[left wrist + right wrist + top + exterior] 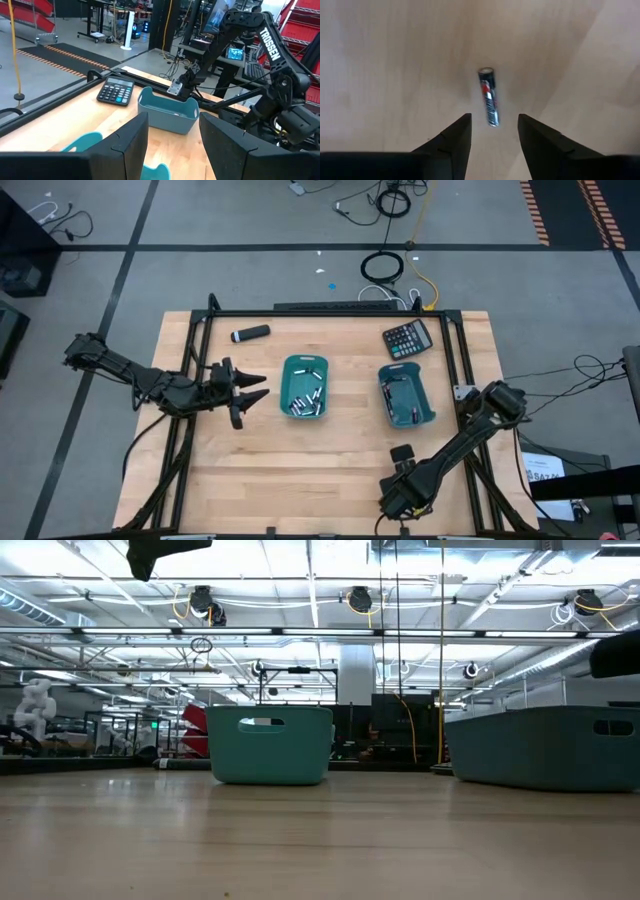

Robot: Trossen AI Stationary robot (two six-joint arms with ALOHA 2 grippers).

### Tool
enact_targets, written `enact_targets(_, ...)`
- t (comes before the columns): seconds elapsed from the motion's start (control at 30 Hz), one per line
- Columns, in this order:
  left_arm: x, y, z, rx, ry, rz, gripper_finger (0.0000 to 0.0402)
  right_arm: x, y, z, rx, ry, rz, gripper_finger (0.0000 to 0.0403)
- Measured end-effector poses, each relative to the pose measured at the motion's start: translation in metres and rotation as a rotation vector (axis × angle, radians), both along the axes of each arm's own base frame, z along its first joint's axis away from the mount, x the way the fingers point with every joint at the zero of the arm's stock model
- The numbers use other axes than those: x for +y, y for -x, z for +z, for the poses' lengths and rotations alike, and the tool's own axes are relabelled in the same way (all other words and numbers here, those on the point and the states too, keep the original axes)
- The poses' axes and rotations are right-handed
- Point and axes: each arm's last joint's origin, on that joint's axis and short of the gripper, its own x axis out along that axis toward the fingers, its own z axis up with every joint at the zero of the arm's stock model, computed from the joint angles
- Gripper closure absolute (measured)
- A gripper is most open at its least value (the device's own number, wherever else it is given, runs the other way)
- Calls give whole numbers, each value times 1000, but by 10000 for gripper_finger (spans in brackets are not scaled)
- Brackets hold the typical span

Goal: Sort batteries
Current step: Put the silver battery into the green bin

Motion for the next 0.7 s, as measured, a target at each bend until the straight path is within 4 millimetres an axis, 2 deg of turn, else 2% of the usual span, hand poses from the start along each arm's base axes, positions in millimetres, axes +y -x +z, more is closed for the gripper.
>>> enact_targets(0.27,-1,0,0,-3,26,-26,215,4,-5,-3,-39,-35,-3,259)
enact_targets(0.47,-1,0,0,-3,26,-26,215,3,-3,-18,-80,-68,-48,265)
enact_targets(0.57,-1,0,0,-1,25,-26,215,0,0,-27,-61,-42,-71,292)
enact_targets(0.7,-1,0,-1,5,23,-25,215,-1,0,-30,-54,-26,-71,370)
